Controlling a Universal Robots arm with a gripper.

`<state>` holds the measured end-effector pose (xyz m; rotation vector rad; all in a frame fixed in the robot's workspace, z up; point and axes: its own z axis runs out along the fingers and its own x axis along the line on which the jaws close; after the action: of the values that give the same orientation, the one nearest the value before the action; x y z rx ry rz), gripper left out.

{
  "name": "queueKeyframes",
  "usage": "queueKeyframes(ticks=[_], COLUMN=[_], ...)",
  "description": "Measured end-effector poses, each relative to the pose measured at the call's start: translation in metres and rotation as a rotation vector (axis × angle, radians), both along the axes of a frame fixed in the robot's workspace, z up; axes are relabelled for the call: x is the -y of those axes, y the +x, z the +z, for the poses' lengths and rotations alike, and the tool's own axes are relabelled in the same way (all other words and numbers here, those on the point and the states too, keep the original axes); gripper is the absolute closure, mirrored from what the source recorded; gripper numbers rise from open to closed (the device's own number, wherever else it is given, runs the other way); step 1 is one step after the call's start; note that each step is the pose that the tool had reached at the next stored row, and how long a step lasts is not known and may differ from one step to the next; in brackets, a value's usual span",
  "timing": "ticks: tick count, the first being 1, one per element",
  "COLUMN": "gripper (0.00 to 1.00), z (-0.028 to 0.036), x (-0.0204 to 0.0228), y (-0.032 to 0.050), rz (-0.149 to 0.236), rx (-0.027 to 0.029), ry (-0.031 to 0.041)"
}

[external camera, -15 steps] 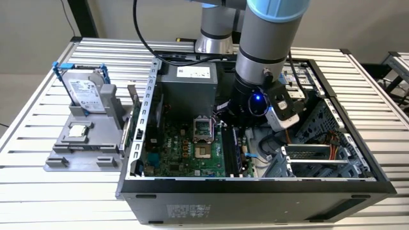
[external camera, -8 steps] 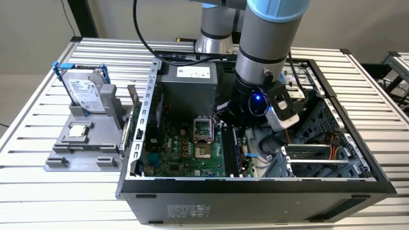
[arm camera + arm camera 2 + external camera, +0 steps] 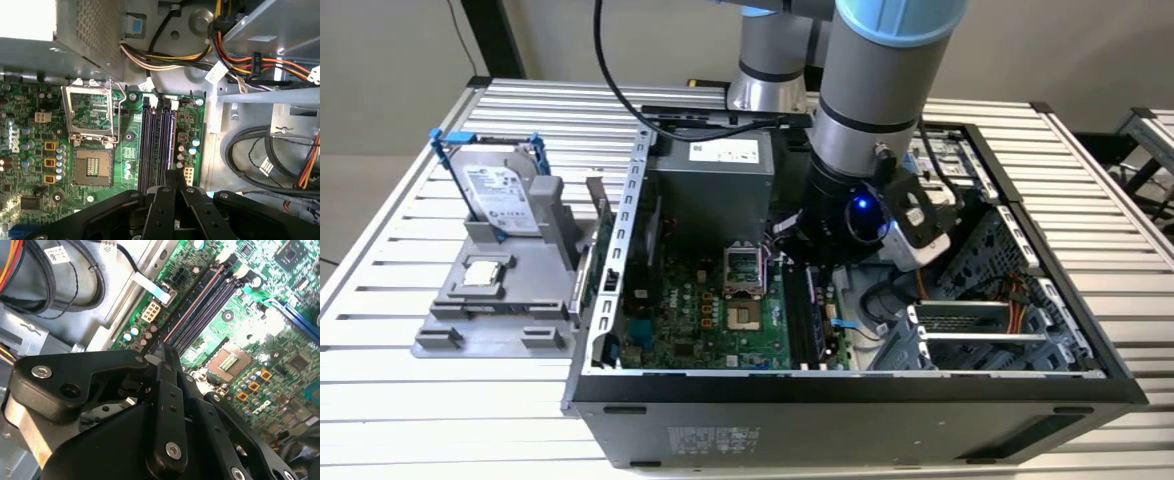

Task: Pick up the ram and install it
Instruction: 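Press down the ram until it locks into place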

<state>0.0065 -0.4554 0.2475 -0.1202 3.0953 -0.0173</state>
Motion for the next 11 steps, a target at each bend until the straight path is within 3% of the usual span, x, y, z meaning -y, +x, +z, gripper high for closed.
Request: queueKeyframes(ticks=[11], gripper=[1.0], z=[0.0], x=[0.0], y=[-0.0001], rz=[0.173], rx=[0.0], ry=[-0.0004])
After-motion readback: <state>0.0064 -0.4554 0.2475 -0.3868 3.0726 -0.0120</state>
